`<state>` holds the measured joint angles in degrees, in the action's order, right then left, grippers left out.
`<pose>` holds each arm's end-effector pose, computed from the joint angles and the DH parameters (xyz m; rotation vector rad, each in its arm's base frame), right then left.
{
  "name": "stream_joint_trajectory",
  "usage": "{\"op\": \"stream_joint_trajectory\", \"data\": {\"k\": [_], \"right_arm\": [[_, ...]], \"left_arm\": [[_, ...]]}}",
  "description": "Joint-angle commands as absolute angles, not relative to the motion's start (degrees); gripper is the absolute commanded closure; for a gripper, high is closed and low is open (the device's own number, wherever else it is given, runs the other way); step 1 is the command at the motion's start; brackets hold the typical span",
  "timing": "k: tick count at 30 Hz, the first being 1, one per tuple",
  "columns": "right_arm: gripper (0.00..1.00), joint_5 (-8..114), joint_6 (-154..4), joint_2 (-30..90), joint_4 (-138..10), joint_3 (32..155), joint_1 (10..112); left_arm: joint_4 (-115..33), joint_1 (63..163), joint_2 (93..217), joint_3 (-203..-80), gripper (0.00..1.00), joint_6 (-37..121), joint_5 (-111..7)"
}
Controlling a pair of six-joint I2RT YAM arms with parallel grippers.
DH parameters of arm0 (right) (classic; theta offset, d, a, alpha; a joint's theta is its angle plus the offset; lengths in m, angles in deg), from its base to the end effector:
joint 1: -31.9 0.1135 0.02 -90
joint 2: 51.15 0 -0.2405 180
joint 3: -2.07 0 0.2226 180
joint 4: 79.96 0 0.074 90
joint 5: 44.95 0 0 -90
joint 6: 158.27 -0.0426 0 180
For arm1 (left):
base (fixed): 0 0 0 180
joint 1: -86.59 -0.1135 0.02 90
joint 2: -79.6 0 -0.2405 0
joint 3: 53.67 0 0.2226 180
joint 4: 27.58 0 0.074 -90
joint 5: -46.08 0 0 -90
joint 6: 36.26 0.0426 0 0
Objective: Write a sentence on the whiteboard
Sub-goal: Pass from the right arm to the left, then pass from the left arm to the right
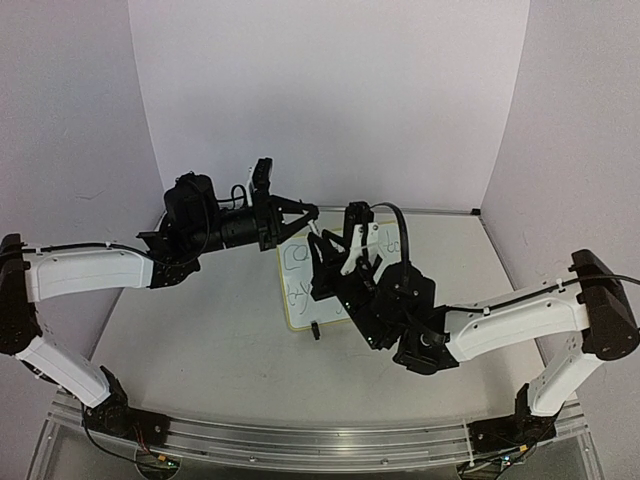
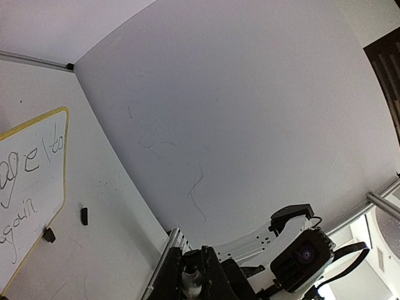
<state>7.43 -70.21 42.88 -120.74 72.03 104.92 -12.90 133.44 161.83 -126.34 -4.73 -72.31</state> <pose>0.1251 0.3208 0.2936 -0.2606 1.3487 0.6840 0.2027 -0.2459 0.3248 0.3018 1.7742 -1.7742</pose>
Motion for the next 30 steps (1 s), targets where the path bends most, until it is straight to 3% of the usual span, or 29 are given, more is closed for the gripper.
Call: {"op": "stream_joint_trajectory", "data": {"k": [1, 5, 10, 18, 30], "right_arm": [[0.6, 4.7, -73.5, 37.2, -112.6, 70.3, 104.5], [0.32, 9.5, -78.2, 31.5, -99.7, 69.2, 104.4], [0.19, 19.2, -82.5, 26.8, -82.4, 71.7, 103.4], [0.23, 47.4, -89.9, 24.1, -77.8, 70.7, 93.6], [0.43, 60.4, -91.0, 30.5, -79.8, 75.3, 91.6]], "left_arm": [[-23.6, 133.9, 159.1, -131.2, 1.0, 7.0, -71.2], [-32.2, 133.8, 157.6, -134.3, 1.0, 15.6, -68.1], [-37.2, 133.7, 157.2, -136.5, 1.0, 22.8, -68.7], [-38.7, 133.6, 157.3, -138.0, 1.0, 25.8, -73.9], [-38.2, 133.6, 157.7, -137.2, 1.0, 24.4, -75.8]]}}
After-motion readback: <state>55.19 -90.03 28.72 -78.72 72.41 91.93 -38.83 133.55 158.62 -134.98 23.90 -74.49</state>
